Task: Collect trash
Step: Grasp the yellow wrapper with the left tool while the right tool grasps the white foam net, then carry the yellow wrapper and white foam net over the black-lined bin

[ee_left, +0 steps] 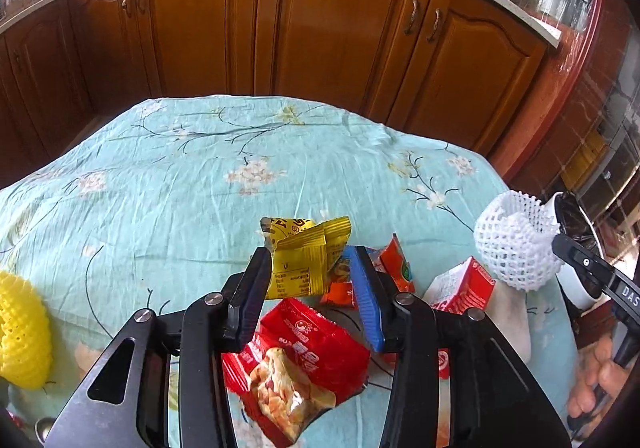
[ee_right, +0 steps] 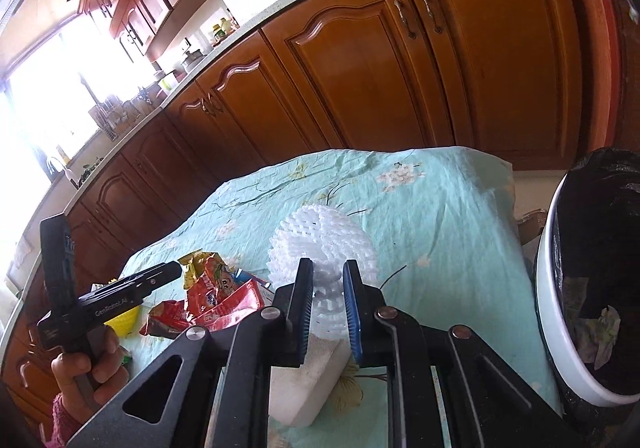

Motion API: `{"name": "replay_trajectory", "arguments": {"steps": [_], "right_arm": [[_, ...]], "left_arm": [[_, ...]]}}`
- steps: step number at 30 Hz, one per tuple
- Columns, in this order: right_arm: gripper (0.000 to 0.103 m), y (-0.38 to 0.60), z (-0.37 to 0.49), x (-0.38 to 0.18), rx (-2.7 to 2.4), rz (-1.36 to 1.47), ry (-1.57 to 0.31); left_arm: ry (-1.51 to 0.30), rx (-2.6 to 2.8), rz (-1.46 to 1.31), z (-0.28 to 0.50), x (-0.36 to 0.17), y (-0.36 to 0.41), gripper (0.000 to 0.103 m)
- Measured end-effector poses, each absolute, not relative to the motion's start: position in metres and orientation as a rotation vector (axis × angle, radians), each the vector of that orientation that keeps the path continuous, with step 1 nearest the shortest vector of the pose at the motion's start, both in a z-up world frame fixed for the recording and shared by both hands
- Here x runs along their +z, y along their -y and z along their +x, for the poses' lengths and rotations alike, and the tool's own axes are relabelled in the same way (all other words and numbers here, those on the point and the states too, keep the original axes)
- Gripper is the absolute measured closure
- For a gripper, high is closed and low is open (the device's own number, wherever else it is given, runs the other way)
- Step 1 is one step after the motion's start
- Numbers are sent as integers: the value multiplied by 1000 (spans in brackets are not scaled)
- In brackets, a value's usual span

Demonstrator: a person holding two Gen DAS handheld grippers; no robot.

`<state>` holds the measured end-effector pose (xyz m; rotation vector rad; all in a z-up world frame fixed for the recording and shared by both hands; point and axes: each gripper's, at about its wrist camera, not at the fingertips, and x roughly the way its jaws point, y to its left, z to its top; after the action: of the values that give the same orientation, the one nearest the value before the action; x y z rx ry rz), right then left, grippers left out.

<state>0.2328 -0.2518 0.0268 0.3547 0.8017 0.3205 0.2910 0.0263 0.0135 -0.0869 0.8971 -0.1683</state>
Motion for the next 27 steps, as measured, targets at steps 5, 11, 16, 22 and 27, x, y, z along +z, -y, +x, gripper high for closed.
{"name": "replay_trajectory", "arguments": {"steps": [5, 11, 16, 22, 27], "right_arm": [[88, 250, 232, 22, 327, 357, -812], [88, 253, 229, 20, 324, 363, -809], [88, 258, 224, 24, 322, 373, -792], [89, 263, 217, 31, 321, 377, -767], [89, 269, 209, 42, 324, 379, -736]], "left_arm": [[-933, -168, -80, 308, -3, -24, 76], [-899, -162, -58, 301, -2, -18, 92], [-866, -168, -82, 292, 14, -18, 102], [-818, -211, -106, 275, 40, -14, 102], [-793, -284, -115, 255, 60, 4, 102]]}}
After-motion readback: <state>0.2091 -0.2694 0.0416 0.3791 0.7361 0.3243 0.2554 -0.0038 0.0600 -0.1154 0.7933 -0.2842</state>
